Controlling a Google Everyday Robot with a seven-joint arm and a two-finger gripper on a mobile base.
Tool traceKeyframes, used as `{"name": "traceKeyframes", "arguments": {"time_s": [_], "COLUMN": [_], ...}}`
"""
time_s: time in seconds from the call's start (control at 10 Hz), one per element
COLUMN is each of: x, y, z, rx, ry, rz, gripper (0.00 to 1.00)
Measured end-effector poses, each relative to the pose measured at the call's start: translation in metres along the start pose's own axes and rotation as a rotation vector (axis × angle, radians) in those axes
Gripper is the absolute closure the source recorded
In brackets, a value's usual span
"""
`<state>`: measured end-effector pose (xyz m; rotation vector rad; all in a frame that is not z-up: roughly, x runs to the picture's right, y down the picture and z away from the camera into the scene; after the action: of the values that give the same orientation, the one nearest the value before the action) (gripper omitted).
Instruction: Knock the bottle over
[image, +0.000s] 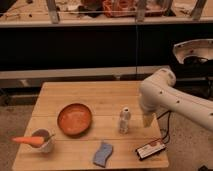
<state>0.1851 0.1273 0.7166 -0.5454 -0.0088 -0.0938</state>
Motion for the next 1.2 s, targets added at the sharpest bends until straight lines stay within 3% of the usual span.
{"name": "traceKeyframes", "arguments": {"time_s": [0.8,1.0,1.2], "x": [-0.043,-0.045,-0.05], "y": [-0.01,-0.008,-0.006], "z": [0.017,0.018,0.022], "rx": [-0.014,-0.014,-0.018], "ry": [-0.039,-0.046,-0.057], "rz": [-0.064,-0.074,-0.086], "gripper": [0.21,0.2,0.31]}}
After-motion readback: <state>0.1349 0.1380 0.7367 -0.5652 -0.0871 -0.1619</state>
